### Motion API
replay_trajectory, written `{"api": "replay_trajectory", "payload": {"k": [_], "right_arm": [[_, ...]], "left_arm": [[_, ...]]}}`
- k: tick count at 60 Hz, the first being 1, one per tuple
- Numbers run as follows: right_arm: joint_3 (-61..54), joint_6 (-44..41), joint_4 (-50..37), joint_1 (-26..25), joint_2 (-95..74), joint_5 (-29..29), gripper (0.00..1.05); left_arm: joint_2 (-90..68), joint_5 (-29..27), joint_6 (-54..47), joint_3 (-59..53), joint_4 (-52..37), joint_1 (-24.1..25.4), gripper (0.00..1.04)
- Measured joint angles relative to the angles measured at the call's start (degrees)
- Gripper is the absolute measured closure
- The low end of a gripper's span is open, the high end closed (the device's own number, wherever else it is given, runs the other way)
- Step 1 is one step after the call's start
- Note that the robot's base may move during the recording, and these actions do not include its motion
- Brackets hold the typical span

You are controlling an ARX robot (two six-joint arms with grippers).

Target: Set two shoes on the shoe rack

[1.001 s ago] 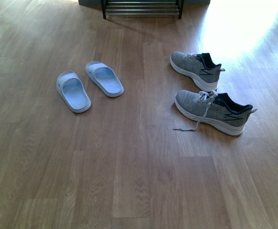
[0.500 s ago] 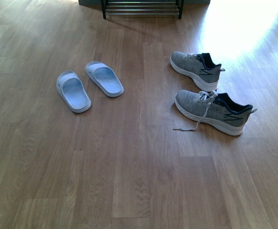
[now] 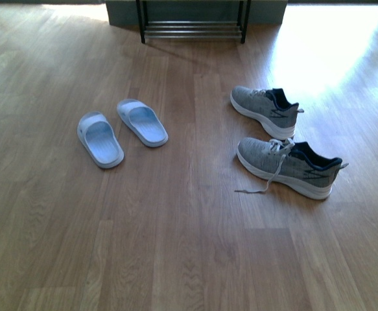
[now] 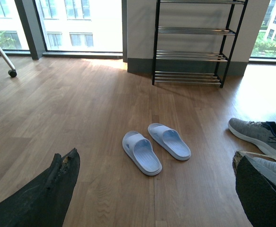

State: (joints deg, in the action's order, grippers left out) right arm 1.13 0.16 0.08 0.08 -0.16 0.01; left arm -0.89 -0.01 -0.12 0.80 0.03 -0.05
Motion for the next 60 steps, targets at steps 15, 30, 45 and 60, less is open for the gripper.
{"api": "replay_trajectory", "payload": {"k": [15,30,45,60], "right_arm": [[0.00,0.00,0.00,0.00,0.00,0.00,0.09],[0.00,0.00,0.00,0.00,0.00,0.07,0.09],[0.00,0.00,0.00,0.00,0.00,0.02,0.09],[0.00,0.00,0.00,0.00,0.02,-0.17,0.09]], "left_arm": [[0.00,0.00,0.02,0.00,0.00,0.00,0.09],[0.00,-0.13,0.00,0.00,-0.02,0.00,0.09],[0.00,-0.09,0.00,0.00,0.00,0.00,0.09],[0.00,0.04,0.00,0.00,0.00,0.00,0.09]]}}
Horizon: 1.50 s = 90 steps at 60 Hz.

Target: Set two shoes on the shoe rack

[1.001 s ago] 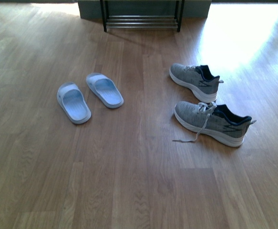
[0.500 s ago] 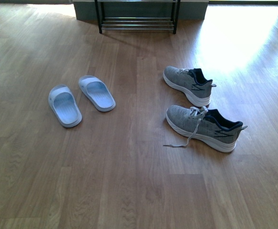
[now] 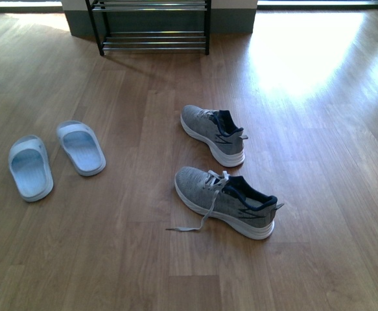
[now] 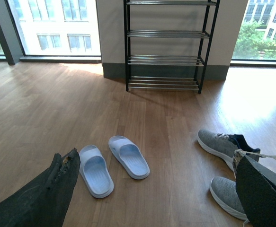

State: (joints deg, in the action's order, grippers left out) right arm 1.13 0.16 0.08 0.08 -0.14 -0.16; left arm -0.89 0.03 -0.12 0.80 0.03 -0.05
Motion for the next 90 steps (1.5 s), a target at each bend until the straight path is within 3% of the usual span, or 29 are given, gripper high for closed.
{"api": "replay_trajectory", "payload": {"k": [57,59,61,63,66,76,85,90], "right_arm": [[0.00,0.00,0.00,0.00,-0.02,0.00,0.09],[0.00,0.00,0.00,0.00,-0.02,0.00,0.09],[0.00,0.00,0.00,0.00,-0.02,0.00,0.09],[0.00,0.00,0.00,0.00,-0.02,-0.02,0.09],[0.00,-0.02,0.00,0.00,-0.02,0.22,0.09],[0.00,0.00,0.00,0.00,-0.02,0.09,0.09],[0.00,0.00,0.00,0.00,-0.02,0.13,0.09],[0.00,-0.02,0.00,0.00,-0.02,0.13,0.09]], "left_arm": [[0.00,-0.02,0.00,0.00,-0.02,0.00,0.09],[-0.76,-3.85,-0.33,0.09,-0.02,-0.98,0.09],[-2.82,-11.17,0.37,0.55,0.00,-3.43,0.09],[-8.35,-18.38,2.73,2.14,-0.20,-5.75,0.09],[-21.70,-23.12,7.04,4.76,-6.95,-5.77,0.09],[-58.38,-15.45,18.12,15.80,-25.53,-6.56,0.09],[-88.04,-7.39,26.29,26.34,-29.35,-9.42,0.09],[-99.86,-5.84,30.29,29.81,-30.32,-11.28,0.09]]}}
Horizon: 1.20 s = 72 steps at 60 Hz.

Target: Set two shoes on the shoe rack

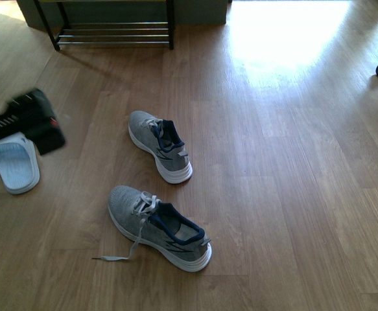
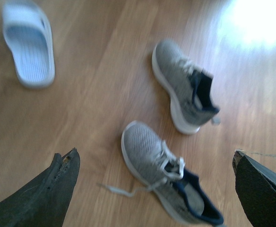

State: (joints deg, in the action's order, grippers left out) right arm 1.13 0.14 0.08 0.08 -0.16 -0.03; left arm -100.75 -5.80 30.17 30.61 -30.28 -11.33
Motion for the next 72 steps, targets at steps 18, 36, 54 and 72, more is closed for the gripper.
{"api": "replay_trajectory", "payload": {"k": [18,36,54,72], "right_arm": [[0.00,0.02,0.00,0.00,0.00,-0.02,0.09],[0.00,0.00,0.00,0.00,0.00,-0.02,0.09],[0.00,0.02,0.00,0.00,0.00,-0.02,0.09],[0.00,0.02,0.00,0.00,0.00,0.00,0.09]], "left_arm": [[-26.10,8.72,14.84,10.86,1.68,-2.25,0.09],[-39.47,15.32,17.09,23.19,10.45,-2.56,0.09],[-46.60,20.44,16.59,32.92,13.03,-4.66,0.09],[-53.40,22.21,15.78,41.46,18.10,-5.53,0.09]]}}
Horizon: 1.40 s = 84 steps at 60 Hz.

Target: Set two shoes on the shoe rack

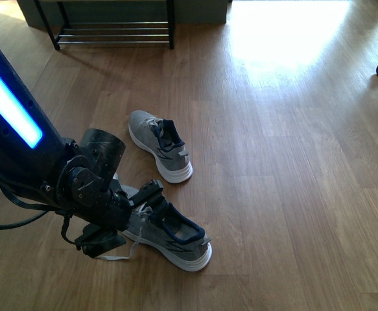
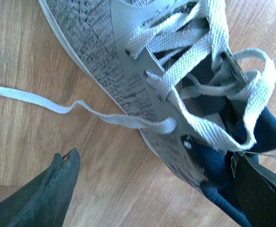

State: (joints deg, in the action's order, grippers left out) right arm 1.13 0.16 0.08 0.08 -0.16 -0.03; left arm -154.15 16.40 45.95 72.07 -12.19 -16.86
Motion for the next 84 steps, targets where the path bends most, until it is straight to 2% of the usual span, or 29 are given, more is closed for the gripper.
{"api": "replay_trajectory", "payload": {"k": [18,28,34,51,59,69,74,84], "right_arm": [[0.00,0.00,0.00,0.00,0.00,0.00,0.09],[0.00,0.00,0.00,0.00,0.00,0.00,0.09],[0.00,-0.02,0.00,0.00,0.00,0.00,0.09],[0.00,0.00,0.00,0.00,0.00,0.00,0.09],[0.00,0.00,0.00,0.00,0.00,0.00,0.09],[0.00,0.00,0.00,0.00,0.00,0.00,0.09],[0.00,0.00,0.00,0.00,0.00,0.00,0.09],[0.00,0.00,0.00,0.00,0.00,0.00,0.09]], "left_arm": [[-6.80,-1.92,-0.11,7.74,4.76,-0.33,0.11],[-7.45,-1.51,-0.37,8.92,6.03,-0.44,0.41],[-7.93,-1.70,-0.37,9.77,6.34,-0.37,0.64],[-8.15,-3.19,-0.24,9.49,5.20,-0.20,1.03],[-5.42,-6.88,-1.79,5.05,2.64,0.20,1.03],[7.63,-17.70,-8.44,-8.85,-5.60,2.40,1.03],[16.24,-21.11,-11.50,-15.47,-8.96,3.30,1.03],[33.59,-23.61,-18.01,-27.34,-13.84,3.54,1.03]]}}
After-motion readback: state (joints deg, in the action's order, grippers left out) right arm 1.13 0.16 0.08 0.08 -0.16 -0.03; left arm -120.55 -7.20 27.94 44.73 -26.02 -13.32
